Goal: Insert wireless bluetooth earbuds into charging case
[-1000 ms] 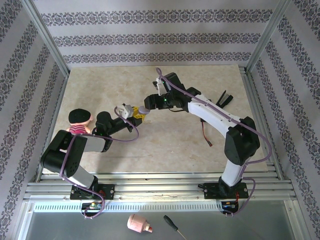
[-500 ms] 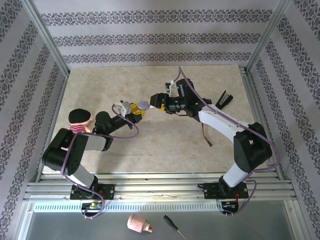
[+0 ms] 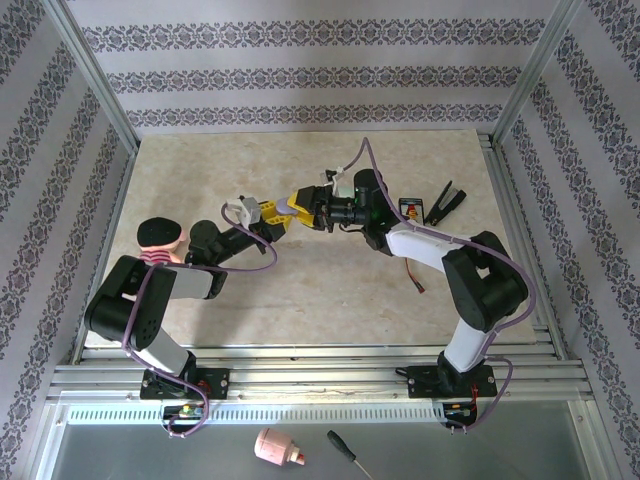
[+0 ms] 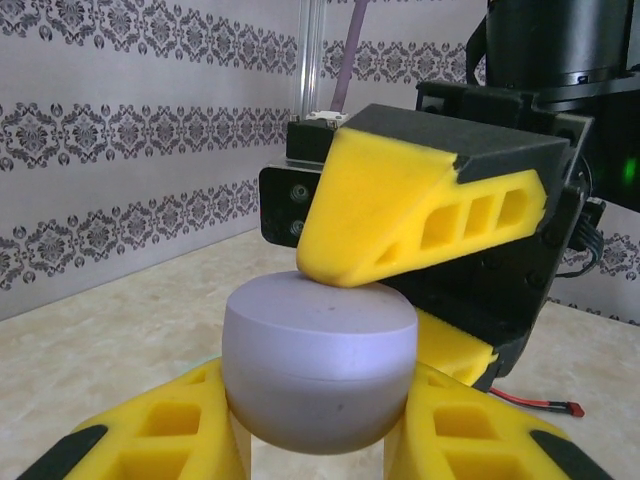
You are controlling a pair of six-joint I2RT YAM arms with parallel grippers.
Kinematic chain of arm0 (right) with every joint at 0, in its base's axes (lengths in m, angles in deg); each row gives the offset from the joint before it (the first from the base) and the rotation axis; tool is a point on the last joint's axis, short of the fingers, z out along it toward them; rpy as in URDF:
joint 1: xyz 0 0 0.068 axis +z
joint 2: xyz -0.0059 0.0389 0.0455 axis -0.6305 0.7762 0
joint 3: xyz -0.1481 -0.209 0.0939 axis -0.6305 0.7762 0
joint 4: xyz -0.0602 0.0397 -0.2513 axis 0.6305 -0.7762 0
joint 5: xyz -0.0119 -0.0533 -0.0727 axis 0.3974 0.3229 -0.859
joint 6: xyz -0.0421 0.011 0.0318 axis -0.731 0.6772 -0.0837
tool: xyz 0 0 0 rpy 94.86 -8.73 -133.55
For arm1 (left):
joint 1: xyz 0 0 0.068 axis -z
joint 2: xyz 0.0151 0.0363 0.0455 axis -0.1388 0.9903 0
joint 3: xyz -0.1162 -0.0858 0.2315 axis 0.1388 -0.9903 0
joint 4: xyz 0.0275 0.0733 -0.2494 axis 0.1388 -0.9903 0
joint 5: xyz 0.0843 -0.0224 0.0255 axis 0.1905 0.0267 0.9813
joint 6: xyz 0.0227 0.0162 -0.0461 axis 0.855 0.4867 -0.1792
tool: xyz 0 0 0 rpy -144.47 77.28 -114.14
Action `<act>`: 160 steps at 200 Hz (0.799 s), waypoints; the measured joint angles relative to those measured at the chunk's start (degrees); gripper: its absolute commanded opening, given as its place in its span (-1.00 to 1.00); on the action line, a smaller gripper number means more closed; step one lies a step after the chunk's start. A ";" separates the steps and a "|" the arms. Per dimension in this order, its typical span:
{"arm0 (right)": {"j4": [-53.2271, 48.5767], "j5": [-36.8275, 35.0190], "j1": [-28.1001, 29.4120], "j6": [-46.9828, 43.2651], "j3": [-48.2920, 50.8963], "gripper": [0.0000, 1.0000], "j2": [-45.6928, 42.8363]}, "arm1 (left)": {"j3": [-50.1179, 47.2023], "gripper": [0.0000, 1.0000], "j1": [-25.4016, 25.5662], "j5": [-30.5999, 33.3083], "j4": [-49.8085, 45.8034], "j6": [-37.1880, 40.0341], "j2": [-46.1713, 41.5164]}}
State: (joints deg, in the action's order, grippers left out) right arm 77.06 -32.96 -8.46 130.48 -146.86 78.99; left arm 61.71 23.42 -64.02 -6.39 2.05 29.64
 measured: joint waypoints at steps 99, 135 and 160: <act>0.59 -0.11 -0.09 -0.72 0.55 -0.50 -0.02 | -1.64 0.58 0.17 -0.13 1.25 1.31 -0.35; -4.15 -2.01 -1.84 -6.34 1.44 -0.51 0.11 | -3.72 0.88 0.31 -0.02 -1.70 4.26 -2.69; -6.36 -3.98 -3.67 -10.21 2.47 -0.50 2.08 | -3.82 0.98 0.33 -0.09 -9.70 9.27 -7.28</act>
State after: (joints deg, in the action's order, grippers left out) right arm 70.70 -36.94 -12.13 120.27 -144.39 81.07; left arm 57.88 23.75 -64.11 -16.09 11.32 22.36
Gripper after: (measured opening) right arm 0.255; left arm 0.971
